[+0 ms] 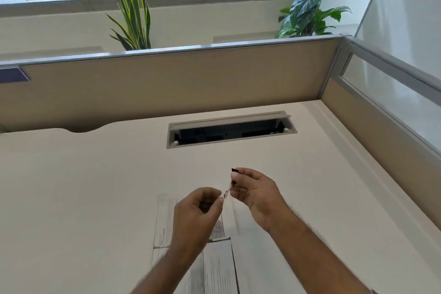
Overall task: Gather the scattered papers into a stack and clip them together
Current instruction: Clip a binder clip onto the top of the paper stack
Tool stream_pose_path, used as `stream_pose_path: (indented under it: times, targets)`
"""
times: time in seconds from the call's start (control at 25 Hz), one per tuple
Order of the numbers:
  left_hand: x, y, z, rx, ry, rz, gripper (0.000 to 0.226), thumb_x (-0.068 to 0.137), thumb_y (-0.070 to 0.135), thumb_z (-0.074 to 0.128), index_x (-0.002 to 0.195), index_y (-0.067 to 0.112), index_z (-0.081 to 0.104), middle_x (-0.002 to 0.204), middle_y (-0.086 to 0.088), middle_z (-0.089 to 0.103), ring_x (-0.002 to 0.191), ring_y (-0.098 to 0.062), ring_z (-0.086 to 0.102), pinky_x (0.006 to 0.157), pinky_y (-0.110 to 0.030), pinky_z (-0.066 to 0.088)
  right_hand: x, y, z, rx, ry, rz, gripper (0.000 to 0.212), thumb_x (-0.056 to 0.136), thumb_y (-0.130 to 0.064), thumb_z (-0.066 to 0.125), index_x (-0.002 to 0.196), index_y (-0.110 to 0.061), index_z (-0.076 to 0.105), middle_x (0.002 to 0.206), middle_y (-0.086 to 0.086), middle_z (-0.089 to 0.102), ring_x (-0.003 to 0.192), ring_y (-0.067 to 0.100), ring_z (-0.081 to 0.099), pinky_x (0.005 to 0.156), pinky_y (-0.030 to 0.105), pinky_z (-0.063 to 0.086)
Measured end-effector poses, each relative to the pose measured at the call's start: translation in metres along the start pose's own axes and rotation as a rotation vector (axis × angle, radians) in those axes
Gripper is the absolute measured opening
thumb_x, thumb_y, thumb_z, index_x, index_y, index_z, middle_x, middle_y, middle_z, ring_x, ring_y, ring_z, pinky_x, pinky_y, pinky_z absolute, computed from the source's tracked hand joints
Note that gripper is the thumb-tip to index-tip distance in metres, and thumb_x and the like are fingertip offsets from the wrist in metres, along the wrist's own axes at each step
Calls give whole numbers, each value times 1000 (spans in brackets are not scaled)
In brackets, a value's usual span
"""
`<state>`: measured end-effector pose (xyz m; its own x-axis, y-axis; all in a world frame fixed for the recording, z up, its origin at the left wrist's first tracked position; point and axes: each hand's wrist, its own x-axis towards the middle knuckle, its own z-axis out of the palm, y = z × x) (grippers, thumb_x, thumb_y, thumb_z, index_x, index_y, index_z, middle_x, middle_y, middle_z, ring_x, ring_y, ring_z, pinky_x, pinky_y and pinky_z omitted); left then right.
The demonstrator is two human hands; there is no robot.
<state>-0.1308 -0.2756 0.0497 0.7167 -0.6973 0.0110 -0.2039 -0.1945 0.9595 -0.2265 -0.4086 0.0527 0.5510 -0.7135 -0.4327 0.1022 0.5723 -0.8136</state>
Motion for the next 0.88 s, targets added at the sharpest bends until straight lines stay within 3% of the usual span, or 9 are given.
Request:
stream_pose_path:
  times: [0.2, 0.4, 0.6, 0.76, 0.88]
  targets:
    - [-43, 5, -44, 23, -27, 27, 19, 81, 8, 79, 78, 26, 80, 74, 10, 79, 69, -5, 74, 63, -12, 54, -46, 24, 30, 56, -90, 64, 23, 81, -2, 74, 103, 3, 70, 84, 14, 68, 72, 25, 64, 66, 32, 58]
    - [-75, -1, -74, 15, -12, 48, 29, 79, 5, 78, 69, 33, 80, 68, 6, 77, 61, -7, 72, 58, -14, 53, -73, 42, 52, -42, -169, 91, 16, 83, -5, 74, 98, -3, 73, 84, 12, 72, 74, 24, 67, 64, 31, 56]
    - [-92, -3, -94, 20, 11, 73, 23, 78, 5, 76, 68, 26, 80, 61, 6, 73, 54, -2, 64, 55, -14, 49, -96, 51, 71, -93, -206, 99, 20, 84, -11, 74, 101, -2, 71, 82, 11, 69, 72, 27, 67, 65, 34, 57]
    - [-100, -5, -106, 23, 86, 92, 19, 79, 8, 75, 69, 24, 78, 60, 4, 72, 53, -2, 62, 54, -15, 48, -119, 63, 75, -421, -131, -80, 23, 86, -32, 73, 93, -10, 70, 88, 7, 71, 73, 19, 70, 65, 30, 59]
    - [-103, -6, -113, 29, 65, 125, 10, 82, 22, 75, 73, 23, 80, 65, 5, 75, 57, -5, 67, 56, -17, 50, -136, 70, 76, -576, -305, -219, 10, 85, -26, 75, 83, -16, 76, 79, 5, 75, 71, 13, 70, 63, 25, 57]
